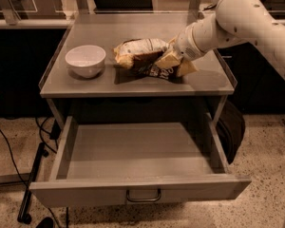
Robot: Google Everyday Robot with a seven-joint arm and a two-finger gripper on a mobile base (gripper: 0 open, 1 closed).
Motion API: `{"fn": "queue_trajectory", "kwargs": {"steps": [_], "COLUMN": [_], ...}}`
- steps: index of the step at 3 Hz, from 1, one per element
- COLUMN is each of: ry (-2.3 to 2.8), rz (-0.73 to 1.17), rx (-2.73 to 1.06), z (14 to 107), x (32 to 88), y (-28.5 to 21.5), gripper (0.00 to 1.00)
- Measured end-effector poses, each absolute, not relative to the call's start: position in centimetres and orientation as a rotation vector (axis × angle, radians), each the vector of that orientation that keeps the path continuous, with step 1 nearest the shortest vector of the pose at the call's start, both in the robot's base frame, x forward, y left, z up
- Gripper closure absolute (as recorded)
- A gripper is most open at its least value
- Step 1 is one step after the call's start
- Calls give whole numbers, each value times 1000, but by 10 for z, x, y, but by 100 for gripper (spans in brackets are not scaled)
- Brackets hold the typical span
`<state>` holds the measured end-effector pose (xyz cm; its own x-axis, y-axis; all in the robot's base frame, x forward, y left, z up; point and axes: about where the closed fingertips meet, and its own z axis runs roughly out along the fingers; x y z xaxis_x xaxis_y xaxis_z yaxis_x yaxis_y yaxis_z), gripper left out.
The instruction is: Pick brown chip bag from top drawer and place on counter
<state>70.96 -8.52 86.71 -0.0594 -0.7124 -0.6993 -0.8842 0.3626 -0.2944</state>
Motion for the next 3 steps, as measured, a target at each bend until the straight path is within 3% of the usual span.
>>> {"fn": "queue_trajectory", "kwargs": {"steps": [2, 3], "ry": [1818, 1818], "rz": [269, 269], "rx": [-1400, -1400], "z": [867, 867], "x": [710, 710], "y": [-85, -85], "gripper": [4, 0]}}
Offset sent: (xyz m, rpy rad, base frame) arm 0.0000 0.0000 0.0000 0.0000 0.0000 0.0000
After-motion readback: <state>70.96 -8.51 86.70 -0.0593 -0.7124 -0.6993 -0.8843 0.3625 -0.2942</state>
